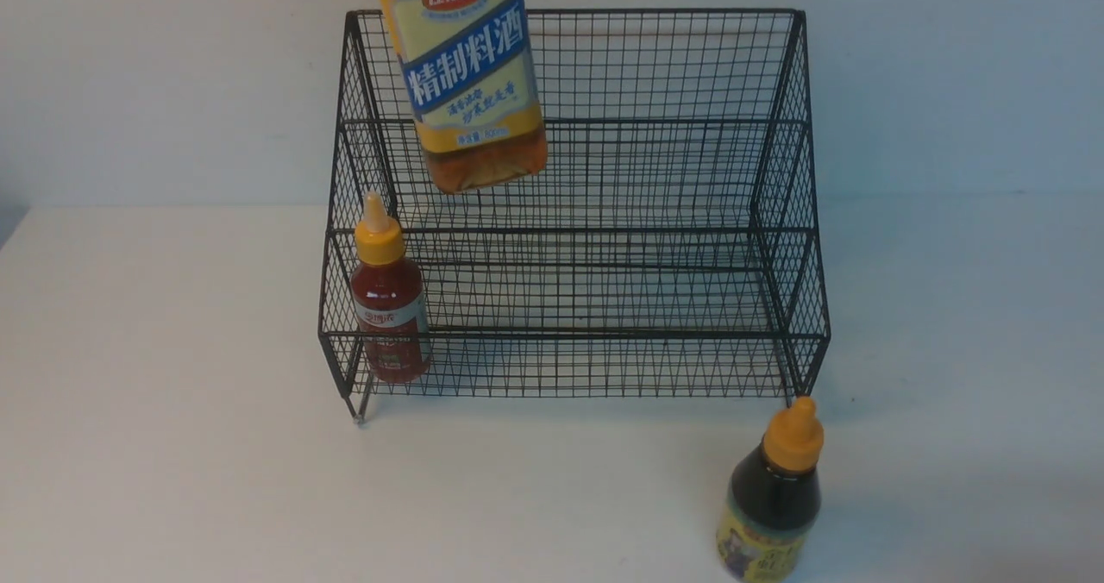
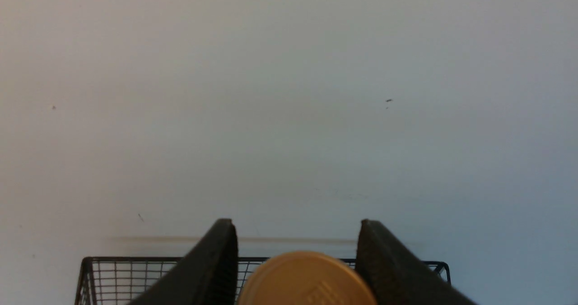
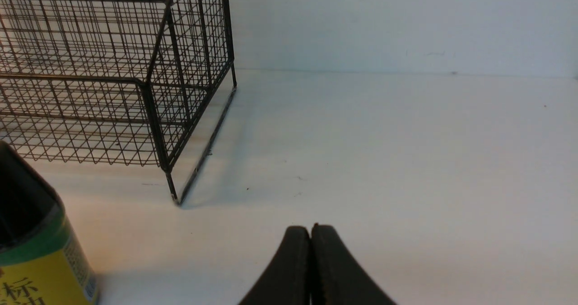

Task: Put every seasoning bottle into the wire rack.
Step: Use the left arm to put the condiment bottle back on the shelf

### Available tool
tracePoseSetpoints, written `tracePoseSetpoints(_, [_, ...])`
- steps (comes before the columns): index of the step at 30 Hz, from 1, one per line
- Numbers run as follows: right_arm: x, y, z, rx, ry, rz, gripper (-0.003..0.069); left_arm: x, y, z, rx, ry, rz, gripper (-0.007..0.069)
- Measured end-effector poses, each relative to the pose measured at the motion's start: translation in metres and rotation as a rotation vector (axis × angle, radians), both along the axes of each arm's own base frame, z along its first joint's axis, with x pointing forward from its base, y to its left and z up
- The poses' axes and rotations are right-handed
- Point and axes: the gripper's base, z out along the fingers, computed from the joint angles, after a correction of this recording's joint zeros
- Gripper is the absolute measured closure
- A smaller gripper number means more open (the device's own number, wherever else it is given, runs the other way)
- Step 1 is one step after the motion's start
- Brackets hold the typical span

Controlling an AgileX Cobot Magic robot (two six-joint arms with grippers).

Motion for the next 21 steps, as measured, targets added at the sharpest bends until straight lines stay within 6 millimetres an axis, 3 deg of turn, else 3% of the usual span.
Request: tracePoseSetpoints(21, [0.000,0.000,0.000,0.000,0.001,0.000,0.0666,0.048,-0.017,-0.043,0.163,0.017,-0.030,0.0316])
